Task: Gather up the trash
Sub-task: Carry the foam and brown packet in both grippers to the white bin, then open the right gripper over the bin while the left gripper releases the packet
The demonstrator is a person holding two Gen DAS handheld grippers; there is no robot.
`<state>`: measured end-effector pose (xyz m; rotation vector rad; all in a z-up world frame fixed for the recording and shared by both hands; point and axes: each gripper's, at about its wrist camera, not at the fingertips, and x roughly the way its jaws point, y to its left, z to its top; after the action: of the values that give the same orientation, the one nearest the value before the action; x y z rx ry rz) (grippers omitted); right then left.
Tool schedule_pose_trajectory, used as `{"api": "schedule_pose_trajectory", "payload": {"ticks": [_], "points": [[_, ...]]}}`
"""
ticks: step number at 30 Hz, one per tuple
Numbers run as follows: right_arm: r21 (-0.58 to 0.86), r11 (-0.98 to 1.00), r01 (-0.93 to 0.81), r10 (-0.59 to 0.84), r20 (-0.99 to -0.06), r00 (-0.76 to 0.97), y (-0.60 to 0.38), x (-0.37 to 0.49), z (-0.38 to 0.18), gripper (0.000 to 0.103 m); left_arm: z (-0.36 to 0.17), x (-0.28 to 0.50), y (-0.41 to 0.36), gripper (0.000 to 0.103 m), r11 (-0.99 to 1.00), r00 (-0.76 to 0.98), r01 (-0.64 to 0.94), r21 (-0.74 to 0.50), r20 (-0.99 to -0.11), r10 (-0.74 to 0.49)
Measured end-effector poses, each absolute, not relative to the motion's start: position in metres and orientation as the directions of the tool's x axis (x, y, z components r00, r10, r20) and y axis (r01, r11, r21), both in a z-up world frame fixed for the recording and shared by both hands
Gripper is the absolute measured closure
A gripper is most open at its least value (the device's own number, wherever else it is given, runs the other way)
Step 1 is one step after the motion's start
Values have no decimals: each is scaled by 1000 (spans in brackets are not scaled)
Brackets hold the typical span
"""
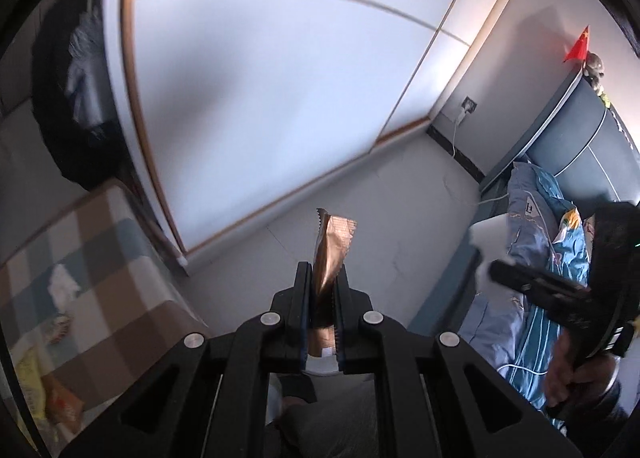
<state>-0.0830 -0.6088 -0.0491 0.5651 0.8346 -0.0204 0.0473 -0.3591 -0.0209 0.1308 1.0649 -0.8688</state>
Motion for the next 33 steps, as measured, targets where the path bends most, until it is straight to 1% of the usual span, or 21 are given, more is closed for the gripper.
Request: {"api": "schedule_pose_trajectory", "payload": {"ticks": [5, 8, 15, 22, 23, 24, 27, 28, 29, 31, 33], "points": [[495, 816, 298, 235, -755, 612, -624, -65, -107, 81, -53, 57, -378, 97, 672, 119, 660, -335, -837, -534], [509, 792, 336, 269, -785, 558, -634, -59, -143, 81, -80, 67, -388, 97, 669, 15, 620, -410, -847, -532], [535, 743, 403, 381, -832, 403, -631, -35, -229, 81, -122, 77, -405, 97, 697, -89, 565, -441, -873, -480], [547, 711, 442, 438, -836, 331, -631, -22, -274, 79, -153, 83, -424, 97, 707, -164, 546, -450, -885, -436], [545, 710, 446, 440, -838, 324, -632, -20, -278, 77, -158, 84, -427, 97, 707, -175, 545, -451, -886, -430], [540, 707, 456, 438, -841, 316, -633, -19, -282, 71, -164, 84, -430, 97, 710, -186, 542, -449, -888, -420], [555, 684, 473, 448, -832, 327, -641, -21, -292, 59, -175, 84, -437, 97, 712, -210, 544, -444, -894, -397], [554, 681, 479, 445, -832, 330, -642, -23, -293, 57, -179, 83, -439, 97, 712, -220, 544, -445, -894, -390], [554, 678, 483, 443, -832, 334, -645, -26, -292, 53, -182, 82, -441, 97, 710, -229, 546, -444, -895, -383], [551, 672, 495, 428, -834, 347, -650, -31, -293, 51, -188, 78, -447, 97, 709, -244, 553, -437, -899, -364], [543, 666, 511, 412, -839, 356, -657, -38, -292, 45, -193, 76, -451, 97, 702, -262, 561, -438, -899, -351]]}}
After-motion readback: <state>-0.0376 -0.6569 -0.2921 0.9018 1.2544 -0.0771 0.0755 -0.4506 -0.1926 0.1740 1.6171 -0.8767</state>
